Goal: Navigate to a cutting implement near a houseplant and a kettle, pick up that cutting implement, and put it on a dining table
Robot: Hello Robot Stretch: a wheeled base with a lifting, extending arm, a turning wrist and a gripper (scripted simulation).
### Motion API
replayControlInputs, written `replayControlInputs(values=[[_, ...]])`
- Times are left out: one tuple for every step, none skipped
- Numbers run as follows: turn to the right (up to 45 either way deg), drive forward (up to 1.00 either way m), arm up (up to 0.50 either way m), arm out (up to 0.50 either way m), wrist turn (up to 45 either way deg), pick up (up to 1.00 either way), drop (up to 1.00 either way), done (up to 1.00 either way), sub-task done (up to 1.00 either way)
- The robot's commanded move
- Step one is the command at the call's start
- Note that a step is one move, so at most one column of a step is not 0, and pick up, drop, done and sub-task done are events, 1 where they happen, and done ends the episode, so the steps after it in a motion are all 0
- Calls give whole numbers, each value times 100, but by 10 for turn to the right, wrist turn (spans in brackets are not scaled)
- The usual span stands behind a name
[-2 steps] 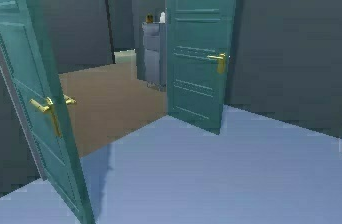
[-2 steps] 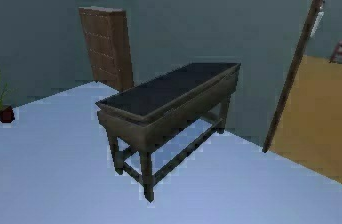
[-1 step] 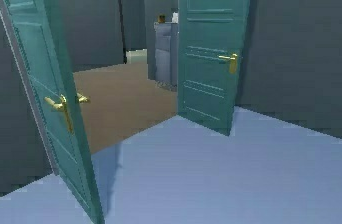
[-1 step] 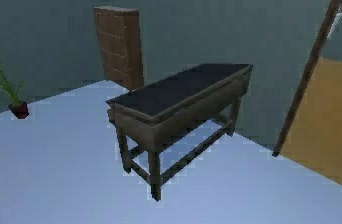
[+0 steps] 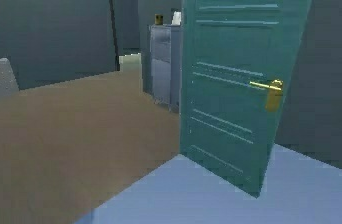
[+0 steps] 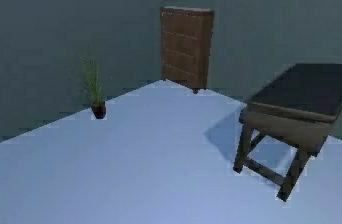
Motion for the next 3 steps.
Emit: replayControlInputs(values=[[-30,0,0,0,0,0,0,0,0],[0,25,0,0,0,0,0,0,0],[-90,0,0,0,0,0,0,0,0]])
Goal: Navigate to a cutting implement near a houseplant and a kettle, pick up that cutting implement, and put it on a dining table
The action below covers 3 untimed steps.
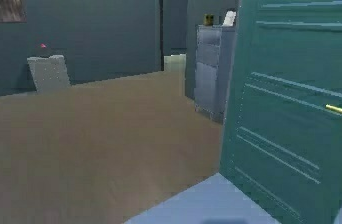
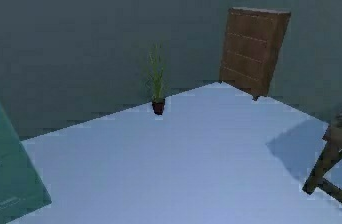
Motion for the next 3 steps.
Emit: replayControlInputs(values=[[0,100,0,0,0,0,0,0,0],[-30,0,0,0,0,0,0,0,0],[0,100,0,0,0,0,0,0,0]])
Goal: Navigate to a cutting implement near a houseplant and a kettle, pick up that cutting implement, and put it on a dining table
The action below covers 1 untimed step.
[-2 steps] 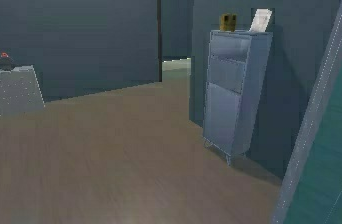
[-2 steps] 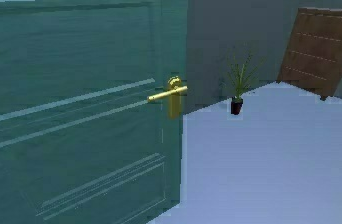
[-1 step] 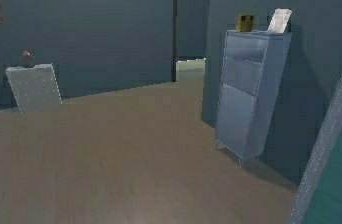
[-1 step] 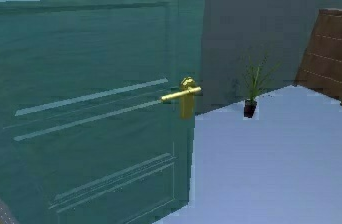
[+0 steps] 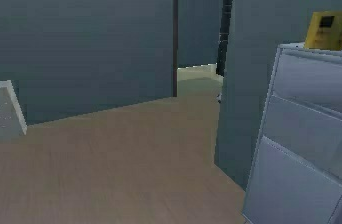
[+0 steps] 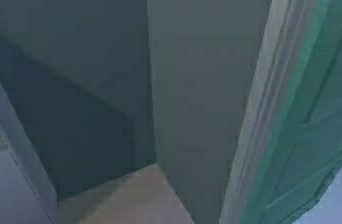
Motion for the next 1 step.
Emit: replayControlInputs(values=[[0,100,0,0,0,0,0,0,0]])
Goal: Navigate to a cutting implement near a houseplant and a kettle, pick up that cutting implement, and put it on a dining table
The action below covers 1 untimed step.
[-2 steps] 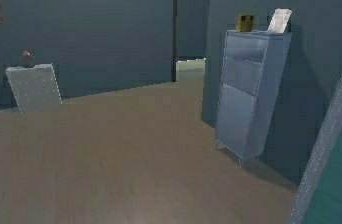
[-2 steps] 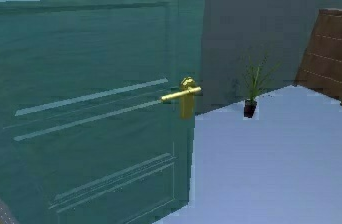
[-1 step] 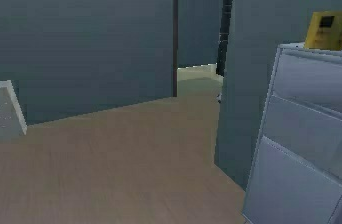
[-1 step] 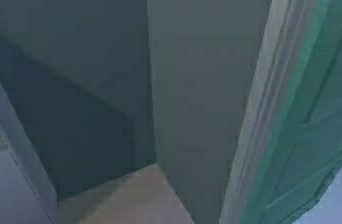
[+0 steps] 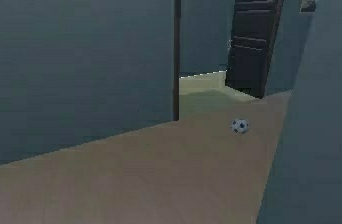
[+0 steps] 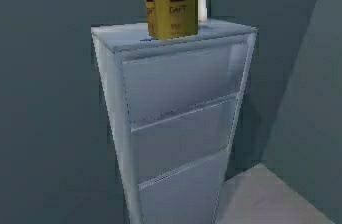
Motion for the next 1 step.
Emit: replayControlInputs(values=[[0,100,0,0,0,0,0,0,0]])
